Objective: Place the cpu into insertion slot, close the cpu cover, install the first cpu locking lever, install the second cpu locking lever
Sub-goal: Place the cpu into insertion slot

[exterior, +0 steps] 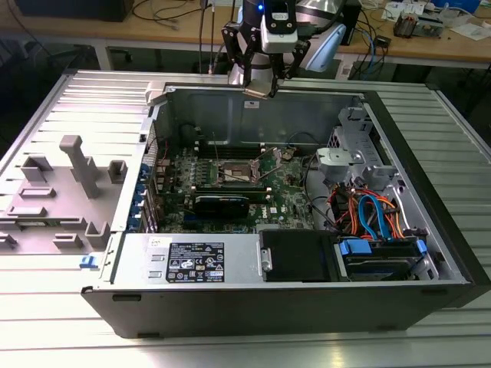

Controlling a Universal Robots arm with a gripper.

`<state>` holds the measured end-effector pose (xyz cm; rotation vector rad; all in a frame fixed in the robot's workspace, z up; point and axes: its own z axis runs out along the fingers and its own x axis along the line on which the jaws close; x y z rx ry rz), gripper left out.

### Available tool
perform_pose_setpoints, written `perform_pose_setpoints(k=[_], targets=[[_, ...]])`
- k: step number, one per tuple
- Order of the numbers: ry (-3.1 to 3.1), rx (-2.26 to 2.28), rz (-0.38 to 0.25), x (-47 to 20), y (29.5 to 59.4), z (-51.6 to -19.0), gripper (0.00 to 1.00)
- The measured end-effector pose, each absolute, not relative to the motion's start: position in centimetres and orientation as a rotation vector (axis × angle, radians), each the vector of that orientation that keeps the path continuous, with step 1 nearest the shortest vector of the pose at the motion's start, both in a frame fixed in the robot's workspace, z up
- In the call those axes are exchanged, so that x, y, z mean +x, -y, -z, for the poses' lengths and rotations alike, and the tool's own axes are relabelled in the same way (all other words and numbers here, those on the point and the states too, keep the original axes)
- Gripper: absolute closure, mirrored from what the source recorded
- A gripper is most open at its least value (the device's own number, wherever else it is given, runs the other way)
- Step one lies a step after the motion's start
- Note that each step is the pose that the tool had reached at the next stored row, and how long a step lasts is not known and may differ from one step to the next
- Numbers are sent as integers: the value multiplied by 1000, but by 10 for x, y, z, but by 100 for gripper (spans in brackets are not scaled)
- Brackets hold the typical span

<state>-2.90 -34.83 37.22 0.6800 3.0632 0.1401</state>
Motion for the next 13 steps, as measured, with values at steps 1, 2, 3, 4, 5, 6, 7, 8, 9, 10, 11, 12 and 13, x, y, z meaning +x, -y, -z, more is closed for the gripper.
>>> perform_pose_setpoints(k=[1,2,3,4,5,6,7,8,9,10,11,12,13], targets=[[-3060,692,-140,-29,348,-372,45],[-3056,706,-140,-29,348,-372,45],[-3052,722,-140,-29,348,-372,45],[-3048,737,-140,-29,348,-372,45],[-3041,762,-140,-29,348,-372,45],[-3034,786,-140,-29,348,-371,45],[-3031,797,-140,-29,348,-371,45],[-3028,808,-140,-29,348,-371,45],[-3025,817,-140,-29,348,-371,45],[-3024,822,-140,-29,348,-371,45],[-3023,824,-140,-29,348,-371,45],[-3023,825,-140,-29,348,-371,45],[-3023,825,-140,-29,348,-371,45]])
